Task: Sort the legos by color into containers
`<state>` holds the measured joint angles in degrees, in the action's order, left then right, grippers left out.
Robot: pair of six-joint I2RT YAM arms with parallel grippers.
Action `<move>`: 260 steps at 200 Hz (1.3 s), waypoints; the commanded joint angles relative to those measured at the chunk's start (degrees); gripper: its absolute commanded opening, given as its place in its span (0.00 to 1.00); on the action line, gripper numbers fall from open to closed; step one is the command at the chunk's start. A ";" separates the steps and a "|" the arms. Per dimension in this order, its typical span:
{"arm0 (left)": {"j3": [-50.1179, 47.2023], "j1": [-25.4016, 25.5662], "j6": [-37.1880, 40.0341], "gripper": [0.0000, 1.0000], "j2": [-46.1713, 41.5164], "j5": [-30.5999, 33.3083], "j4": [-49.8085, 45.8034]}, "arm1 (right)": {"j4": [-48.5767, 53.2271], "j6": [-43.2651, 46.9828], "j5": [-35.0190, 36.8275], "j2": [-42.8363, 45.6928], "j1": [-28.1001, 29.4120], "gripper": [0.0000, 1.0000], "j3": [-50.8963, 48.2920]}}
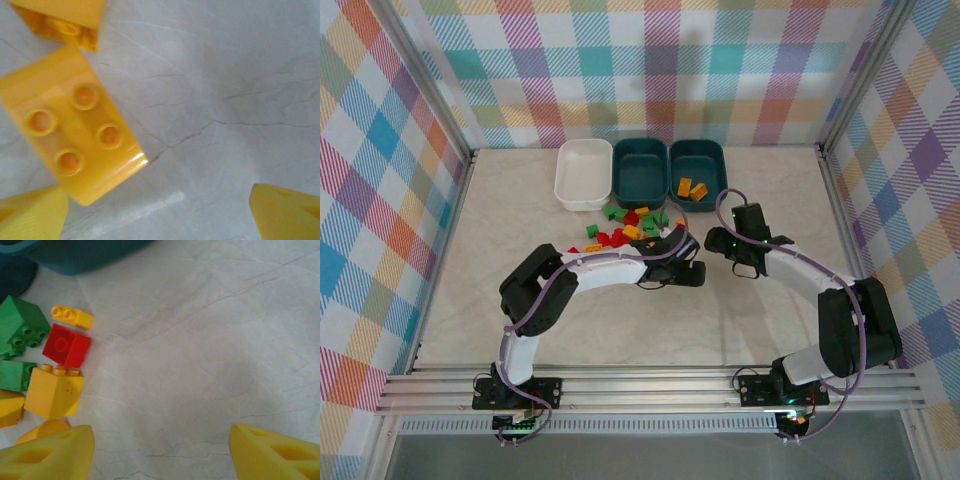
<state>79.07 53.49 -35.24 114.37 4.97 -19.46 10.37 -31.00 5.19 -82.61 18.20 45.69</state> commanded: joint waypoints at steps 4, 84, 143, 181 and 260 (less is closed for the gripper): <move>5.43 -0.50 -0.63 0.93 -0.58 9.32 -11.26 | 0.62 -0.90 2.19 1.33 -0.19 0.72 -0.58; 12.96 -0.58 -0.33 0.82 7.60 12.96 -13.79 | 0.53 -3.69 3.34 1.92 -2.31 0.72 -1.99; 12.15 -1.02 -0.03 0.66 9.30 14.53 -12.68 | 1.10 -4.89 3.31 1.27 -2.90 0.72 -1.81; 9.60 -1.00 2.01 0.44 8.12 12.91 -9.03 | 0.95 -5.08 3.14 0.52 -3.08 0.72 -1.63; 2.92 -0.13 0.44 0.26 -5.38 11.30 -8.52 | 1.03 -5.27 2.79 0.07 -3.18 0.71 -1.48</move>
<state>82.02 53.12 -33.82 115.87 16.95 -26.96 10.79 -35.42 7.97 -81.93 15.33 44.21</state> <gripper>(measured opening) 0.339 0.713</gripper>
